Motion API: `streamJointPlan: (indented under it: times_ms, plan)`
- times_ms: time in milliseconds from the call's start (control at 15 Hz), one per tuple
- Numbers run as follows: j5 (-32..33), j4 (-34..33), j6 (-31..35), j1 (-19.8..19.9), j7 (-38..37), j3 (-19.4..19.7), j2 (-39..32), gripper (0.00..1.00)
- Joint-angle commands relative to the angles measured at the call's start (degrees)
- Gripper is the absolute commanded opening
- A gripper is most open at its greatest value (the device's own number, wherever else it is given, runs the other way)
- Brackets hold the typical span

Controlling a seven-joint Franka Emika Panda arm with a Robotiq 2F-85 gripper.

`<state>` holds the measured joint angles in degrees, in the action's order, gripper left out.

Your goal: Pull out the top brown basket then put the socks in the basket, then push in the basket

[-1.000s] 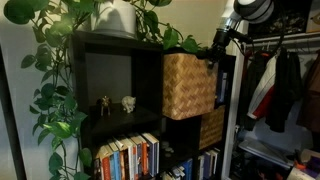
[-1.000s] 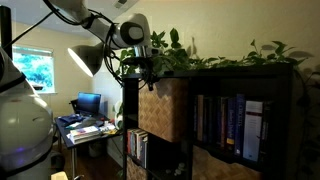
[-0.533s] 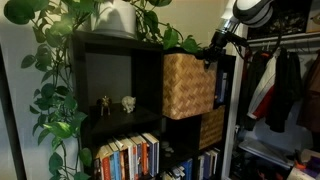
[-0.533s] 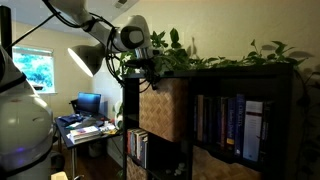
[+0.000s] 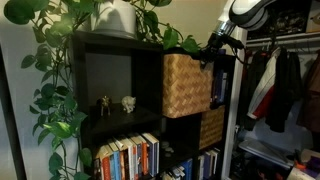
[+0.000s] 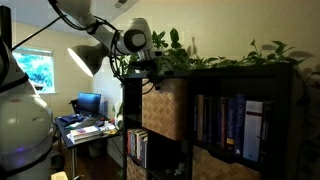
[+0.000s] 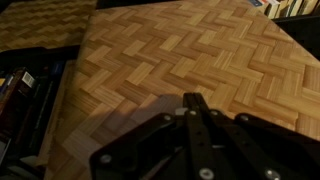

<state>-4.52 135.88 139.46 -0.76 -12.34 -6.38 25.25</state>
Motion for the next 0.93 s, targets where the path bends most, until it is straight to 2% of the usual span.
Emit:
streamJointPlan:
  times_ms: [0, 600, 667, 733, 867]
  plan:
    - [1.4, -3.3, 3.6, 0.3, 0.5, 0.2, -4.7, 0.04]
    - [2.0, -8.3, 4.5, -0.2, 1.2, 0.8, -10.0, 0.04]
    - [1.6, -9.0, 1.8, -0.6, 2.0, 1.0, -9.3, 0.29]
    - [1.0, -9.9, -1.4, -1.0, 2.9, 1.2, -8.4, 0.30]
    - [-0.1, -12.7, -8.2, -1.5, 4.4, 1.7, -7.1, 0.42]
